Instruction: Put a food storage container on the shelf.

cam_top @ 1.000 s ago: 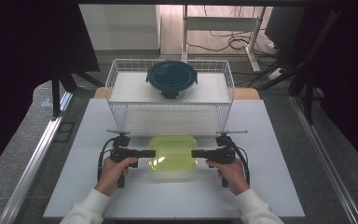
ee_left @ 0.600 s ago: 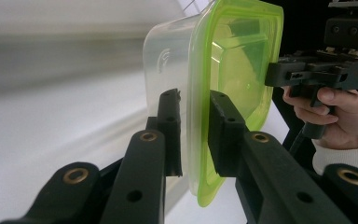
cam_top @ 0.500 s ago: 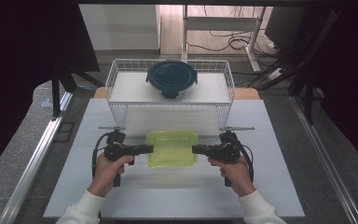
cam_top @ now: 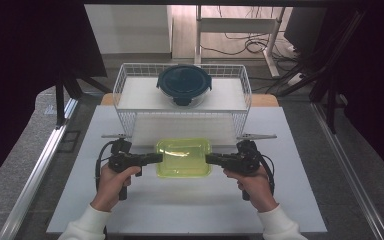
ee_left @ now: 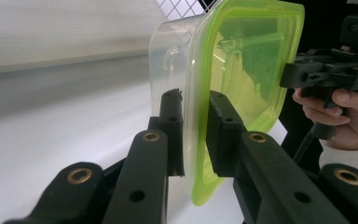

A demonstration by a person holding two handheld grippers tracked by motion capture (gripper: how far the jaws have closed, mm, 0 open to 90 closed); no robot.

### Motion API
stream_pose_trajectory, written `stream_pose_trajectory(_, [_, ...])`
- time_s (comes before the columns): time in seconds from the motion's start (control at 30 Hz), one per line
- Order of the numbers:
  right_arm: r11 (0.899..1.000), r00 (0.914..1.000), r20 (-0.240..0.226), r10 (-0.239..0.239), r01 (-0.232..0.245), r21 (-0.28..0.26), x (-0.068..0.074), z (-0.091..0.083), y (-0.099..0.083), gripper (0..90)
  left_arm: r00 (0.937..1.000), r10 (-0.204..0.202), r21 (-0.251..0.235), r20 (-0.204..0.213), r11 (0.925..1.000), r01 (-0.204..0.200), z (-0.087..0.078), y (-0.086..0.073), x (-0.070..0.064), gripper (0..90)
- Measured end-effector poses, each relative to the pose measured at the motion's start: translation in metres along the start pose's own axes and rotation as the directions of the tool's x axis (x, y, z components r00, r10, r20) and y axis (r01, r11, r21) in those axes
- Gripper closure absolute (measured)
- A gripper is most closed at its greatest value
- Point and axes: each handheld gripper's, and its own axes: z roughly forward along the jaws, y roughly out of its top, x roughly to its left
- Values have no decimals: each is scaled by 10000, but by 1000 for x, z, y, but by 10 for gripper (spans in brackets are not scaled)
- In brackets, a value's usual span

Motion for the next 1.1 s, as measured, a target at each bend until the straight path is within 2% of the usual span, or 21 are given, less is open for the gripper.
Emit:
stream_pose_trajectory(0.37, [9993, 9995, -3, -326, 326, -167, 7, -5, 5, 772, 9995, 314, -147, -75, 9994, -315, -7, 5, -9, 780])
stream_pose_trajectory(0.63, [9963, 9968, -5, -798, 797, -311, 18, -5, 20, 771, 9998, 203, -433, 15, 9989, -202, -18, 15, -9, 775])
stream_pose_trajectory(0.83, [9945, 9954, -143, -944, 936, -465, 25, -6, 35, 775, 9980, 569, -713, -280, 9957, -588, -30, 29, -22, 779])
stream_pose_trajectory(1.1, [9911, 9934, -220, -1124, 1105, -740, 38, -20, 57, 775, 9948, 973, -825, -292, 9916, -994, -42, 51, -40, 781])
